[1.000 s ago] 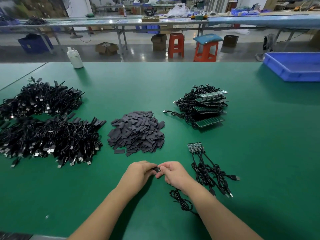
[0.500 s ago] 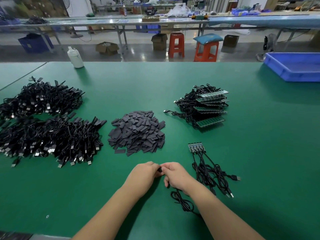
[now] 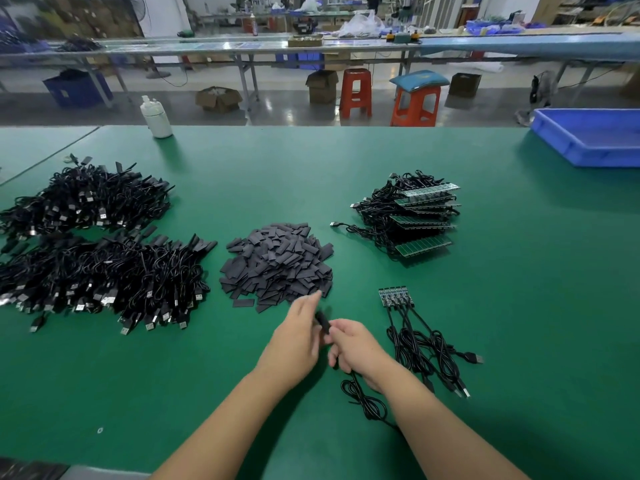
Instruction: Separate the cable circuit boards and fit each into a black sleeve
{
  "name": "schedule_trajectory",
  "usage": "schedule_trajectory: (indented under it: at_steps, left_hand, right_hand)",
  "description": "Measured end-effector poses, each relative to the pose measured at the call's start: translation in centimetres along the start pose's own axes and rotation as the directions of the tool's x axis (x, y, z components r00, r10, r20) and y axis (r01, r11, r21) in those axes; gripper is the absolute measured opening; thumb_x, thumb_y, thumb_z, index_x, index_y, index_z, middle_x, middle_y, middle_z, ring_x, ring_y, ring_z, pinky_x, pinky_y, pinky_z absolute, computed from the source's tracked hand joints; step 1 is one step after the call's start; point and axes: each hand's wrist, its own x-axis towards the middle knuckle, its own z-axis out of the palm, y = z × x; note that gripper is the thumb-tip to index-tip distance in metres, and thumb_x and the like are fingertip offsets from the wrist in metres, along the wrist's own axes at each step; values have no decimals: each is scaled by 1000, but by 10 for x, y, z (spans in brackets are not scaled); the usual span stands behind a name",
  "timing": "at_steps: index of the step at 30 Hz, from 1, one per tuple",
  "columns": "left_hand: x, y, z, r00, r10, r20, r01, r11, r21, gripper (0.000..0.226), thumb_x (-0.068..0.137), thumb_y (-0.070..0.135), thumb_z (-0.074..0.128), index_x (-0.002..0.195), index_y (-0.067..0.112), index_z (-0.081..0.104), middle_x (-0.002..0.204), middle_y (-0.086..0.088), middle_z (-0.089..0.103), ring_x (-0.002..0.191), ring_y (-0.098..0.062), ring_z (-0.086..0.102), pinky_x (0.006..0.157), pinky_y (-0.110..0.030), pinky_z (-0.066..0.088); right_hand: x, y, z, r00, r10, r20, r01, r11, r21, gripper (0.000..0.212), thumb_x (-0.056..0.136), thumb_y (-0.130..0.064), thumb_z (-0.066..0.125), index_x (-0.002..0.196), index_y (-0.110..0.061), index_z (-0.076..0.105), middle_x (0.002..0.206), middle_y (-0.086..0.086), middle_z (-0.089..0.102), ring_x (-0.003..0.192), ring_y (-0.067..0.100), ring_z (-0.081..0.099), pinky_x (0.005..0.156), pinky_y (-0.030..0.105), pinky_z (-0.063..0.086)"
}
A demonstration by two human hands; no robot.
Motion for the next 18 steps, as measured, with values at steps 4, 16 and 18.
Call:
schedule_trajectory:
  at_steps: [4, 16, 18]
  left_hand:
    - [-8, 4, 10, 927, -373, 38, 357, 849, -389, 36, 96, 28, 60, 131, 20, 54, 109, 3, 69, 94, -14, 68, 95, -37, 52]
    - [2, 12, -33, 945, -325, 44, 304, 816, -492, 10, 85, 14, 75, 90, 22, 77, 85, 2, 76, 73, -10, 66, 76, -26, 54]
    - [11, -4, -64, 937, -339, -82, 286, 882, -375, 12, 86, 18, 74, 95, 24, 78, 89, 10, 75, 81, -6, 67, 79, -22, 53]
  right_hand:
    - [3, -9, -4, 994, 5, -110, 59, 823, 566, 21, 105, -8, 37, 117, -3, 54, 103, 14, 75, 66, 16, 63, 55, 26, 48]
    - [15, -41, -33, 944, -219, -247, 218, 975, -33, 22, 102, -14, 49, 115, -14, 67, 116, 2, 71, 108, 18, 66, 94, 28, 51]
    - [16, -35, -58, 904, -365, -221, 155, 763, -627, 26, 101, -20, 49, 118, -18, 68, 116, -5, 70, 109, 16, 61, 92, 28, 48]
